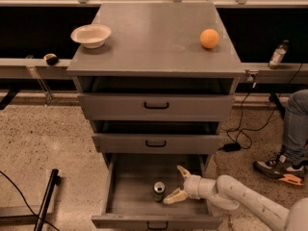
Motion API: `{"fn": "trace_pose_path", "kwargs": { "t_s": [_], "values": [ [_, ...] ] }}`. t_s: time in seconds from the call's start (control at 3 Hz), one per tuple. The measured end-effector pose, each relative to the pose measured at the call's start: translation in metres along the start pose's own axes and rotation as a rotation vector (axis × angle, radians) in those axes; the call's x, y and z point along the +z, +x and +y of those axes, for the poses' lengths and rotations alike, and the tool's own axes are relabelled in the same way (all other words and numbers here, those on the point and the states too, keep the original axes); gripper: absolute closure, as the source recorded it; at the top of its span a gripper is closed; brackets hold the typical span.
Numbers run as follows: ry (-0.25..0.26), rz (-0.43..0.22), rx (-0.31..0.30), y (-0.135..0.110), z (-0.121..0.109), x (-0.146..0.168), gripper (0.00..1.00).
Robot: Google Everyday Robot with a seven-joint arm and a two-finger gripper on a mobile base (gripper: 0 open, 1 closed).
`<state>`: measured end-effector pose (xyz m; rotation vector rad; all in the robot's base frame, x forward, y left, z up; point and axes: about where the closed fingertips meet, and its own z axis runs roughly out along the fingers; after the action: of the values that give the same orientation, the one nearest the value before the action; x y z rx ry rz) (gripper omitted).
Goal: Pick green can from bottom drawer and place on counter
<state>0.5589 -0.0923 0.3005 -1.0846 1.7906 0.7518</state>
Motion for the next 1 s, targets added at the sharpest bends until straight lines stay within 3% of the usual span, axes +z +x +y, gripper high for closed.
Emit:
{"fn": "trace_pose_path", "kwargs": {
  "t_s": [0.33,1.0],
  "values": [
    [-0.027,-0.002,0.029,0.031,-0.018,0.029,0.0],
    [-0.06,0.013,0.031,0.067,-0.038,0.066,0.0]
  ]
}}
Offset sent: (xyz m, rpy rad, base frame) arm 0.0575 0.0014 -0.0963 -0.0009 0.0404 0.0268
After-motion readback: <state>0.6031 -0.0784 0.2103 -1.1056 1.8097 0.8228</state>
